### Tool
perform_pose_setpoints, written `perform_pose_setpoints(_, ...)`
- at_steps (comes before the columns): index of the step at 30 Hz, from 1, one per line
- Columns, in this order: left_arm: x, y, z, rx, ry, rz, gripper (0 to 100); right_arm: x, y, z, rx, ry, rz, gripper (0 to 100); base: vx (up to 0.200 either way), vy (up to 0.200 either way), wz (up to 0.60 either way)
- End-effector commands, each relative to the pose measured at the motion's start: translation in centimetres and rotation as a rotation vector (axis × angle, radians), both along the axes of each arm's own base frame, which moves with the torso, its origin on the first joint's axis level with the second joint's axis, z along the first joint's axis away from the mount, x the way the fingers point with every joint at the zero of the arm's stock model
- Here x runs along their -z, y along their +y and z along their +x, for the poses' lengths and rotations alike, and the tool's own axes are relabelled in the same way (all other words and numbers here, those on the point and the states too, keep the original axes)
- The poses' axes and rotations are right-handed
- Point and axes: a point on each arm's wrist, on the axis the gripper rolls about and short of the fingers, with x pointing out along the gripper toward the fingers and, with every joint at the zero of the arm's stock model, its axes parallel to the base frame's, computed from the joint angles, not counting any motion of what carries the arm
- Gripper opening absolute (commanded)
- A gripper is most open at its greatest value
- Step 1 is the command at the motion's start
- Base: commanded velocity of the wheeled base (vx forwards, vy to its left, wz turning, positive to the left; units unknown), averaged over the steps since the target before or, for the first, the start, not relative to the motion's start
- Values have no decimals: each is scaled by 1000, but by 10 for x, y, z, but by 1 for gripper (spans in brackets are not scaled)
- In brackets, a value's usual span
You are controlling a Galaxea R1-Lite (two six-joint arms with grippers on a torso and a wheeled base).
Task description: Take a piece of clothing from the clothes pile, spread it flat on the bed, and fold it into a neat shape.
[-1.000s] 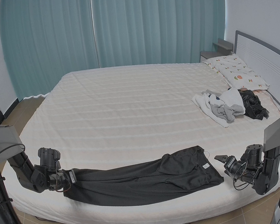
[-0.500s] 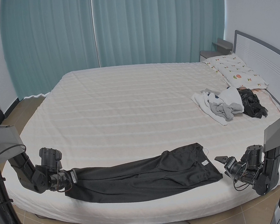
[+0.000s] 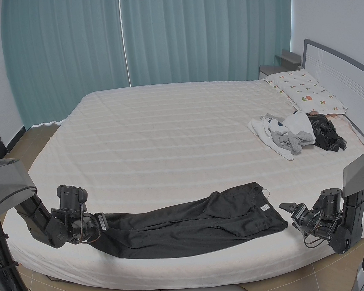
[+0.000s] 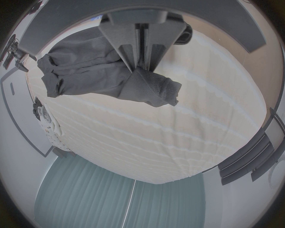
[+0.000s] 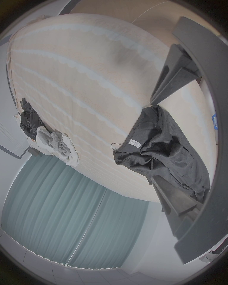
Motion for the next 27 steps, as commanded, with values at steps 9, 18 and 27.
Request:
perform_pose_setpoints(9, -19, -31, 4, -27, -91, -37, 0, -1, 0, -1, -2, -7, 3, 100, 0, 0, 0)
perform_pose_setpoints(18, -21, -48, 2, 17, -94, -41, 0, -1, 0, -1, -2, -7, 3, 100, 0, -178, 0)
perform_pose_setpoints(27, -31, -65, 8, 43, -101, -25, 0, -2, 0, -1, 0, -12, 2, 100, 0, -200, 0)
